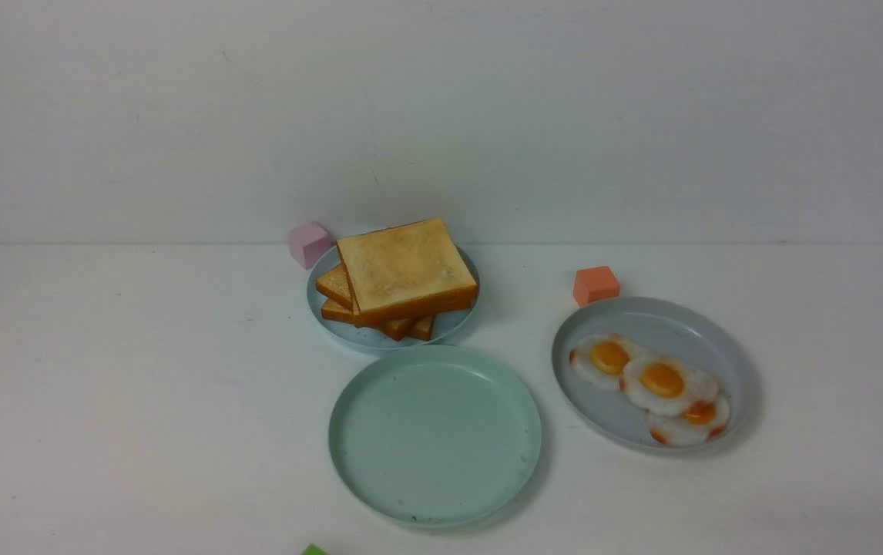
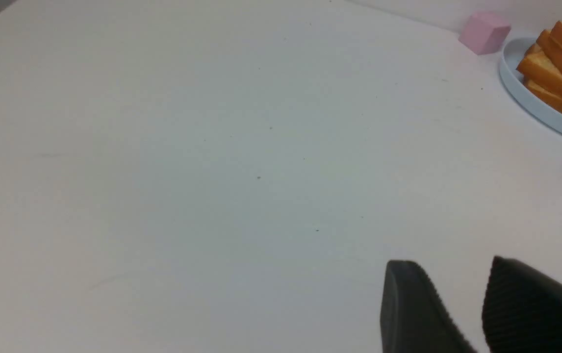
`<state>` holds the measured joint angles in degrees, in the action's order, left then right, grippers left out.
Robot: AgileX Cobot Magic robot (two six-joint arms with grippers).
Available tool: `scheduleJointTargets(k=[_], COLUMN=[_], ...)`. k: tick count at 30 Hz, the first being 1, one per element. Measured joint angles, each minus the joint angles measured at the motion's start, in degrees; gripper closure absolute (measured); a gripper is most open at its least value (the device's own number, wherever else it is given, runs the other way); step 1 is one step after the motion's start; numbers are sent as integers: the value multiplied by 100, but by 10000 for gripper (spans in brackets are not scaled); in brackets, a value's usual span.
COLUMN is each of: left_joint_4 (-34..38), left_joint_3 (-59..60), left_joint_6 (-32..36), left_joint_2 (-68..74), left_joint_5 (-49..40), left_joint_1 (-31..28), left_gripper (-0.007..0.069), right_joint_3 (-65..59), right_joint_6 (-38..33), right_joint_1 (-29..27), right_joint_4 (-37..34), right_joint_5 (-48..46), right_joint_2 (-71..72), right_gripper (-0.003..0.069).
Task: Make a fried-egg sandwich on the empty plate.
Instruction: Use the left arm to grab a slice of bread
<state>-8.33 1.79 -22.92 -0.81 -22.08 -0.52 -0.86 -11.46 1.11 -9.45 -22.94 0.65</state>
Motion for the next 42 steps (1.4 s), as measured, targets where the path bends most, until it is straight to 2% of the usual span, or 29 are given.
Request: scheduleJointTargets(k=[38,40,42], left_joint_4=[0,108,752], left_joint_3=[0,0,0], left_joint_6=[-6,-110,-611], left_joint_2=[0,0,0], left_joint_5=[97,279,938], left_joint_1=[0,0,0], left_gripper=[386,386,386], right_joint_3=[0,0,0], right_joint_6=[0,0,0], right_joint_1=[0,0,0], right_joint_4=[0,0,0], right_joint_5=[0,0,0], right_joint_2=[0,0,0], right_gripper=[417,417,417])
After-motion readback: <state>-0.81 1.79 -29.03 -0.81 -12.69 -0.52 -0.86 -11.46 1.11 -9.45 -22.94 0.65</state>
